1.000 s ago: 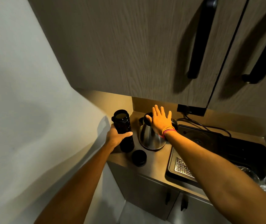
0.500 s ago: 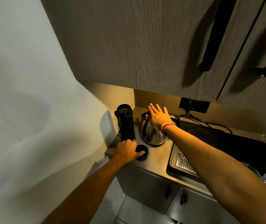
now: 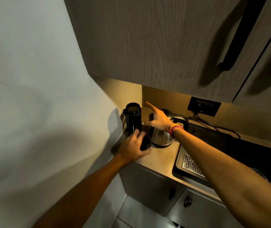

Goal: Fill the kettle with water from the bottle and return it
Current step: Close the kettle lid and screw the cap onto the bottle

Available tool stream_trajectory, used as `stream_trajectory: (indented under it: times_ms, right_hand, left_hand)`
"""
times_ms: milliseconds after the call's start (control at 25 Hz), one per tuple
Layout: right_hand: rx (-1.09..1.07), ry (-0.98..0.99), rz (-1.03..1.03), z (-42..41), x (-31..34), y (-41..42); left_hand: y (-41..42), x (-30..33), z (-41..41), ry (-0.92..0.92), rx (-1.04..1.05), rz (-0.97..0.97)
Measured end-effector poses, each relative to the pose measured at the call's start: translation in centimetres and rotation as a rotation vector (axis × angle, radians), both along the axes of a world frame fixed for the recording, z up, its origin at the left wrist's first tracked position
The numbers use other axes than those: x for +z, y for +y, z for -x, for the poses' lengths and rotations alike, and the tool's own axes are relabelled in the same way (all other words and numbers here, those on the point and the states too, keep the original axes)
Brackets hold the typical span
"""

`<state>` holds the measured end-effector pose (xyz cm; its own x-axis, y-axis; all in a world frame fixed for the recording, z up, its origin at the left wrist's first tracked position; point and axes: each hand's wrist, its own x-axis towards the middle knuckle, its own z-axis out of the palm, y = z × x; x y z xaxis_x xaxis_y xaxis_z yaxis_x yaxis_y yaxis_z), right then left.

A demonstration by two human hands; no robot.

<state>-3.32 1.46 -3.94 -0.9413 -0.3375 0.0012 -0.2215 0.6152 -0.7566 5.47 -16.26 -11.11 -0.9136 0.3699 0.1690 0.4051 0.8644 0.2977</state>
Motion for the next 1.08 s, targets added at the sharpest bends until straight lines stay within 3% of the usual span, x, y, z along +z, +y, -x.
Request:
stream_trajectory:
  times_ms: [120,200,320,440,640,840,960,1080]
  right_hand:
    - [0.014,0.010,-0.032,-0.6,-0.6,-1.1]
    - [0.022,0.004,0.050,-1.0,-0.6,-2.8]
    - [-0.078,0.001,0.204,-1.2,-0.4,-5.5]
    - [-0.240,0.028,0.230,-0.9,-0.5,-6.7]
    - [-0.287,-0.005,0.289,-1.2,-1.0,-6.6]
    - [-0.286,-0.017,0.288,-1.4,-0.7,-6.7]
    - [-0.285,-0.007,0.281,-1.6,-0.5,-6.6]
    - [-0.289,-0.013,0.278,-1.7,-0.5,-6.6]
  left_hand:
    - [-4.0,6.1,2.0,0.291,0.069,-0.182]
    - [-5.3,10.4,3.7,0.316,0.112,-0.207]
    - [-5.3,14.8,6.4,0.158,0.146,0.018]
    - [-4.0,16.1,7.9,-0.043,0.088,0.244]
    - [-2.0,17.1,9.2,-0.141,0.102,0.424]
    - [-1.1,17.9,9.8,-0.243,0.003,0.466]
    - [-1.3,19.0,9.8,-0.352,-0.137,0.394]
    - [-1.3,19.5,9.7,-0.286,-0.002,0.353]
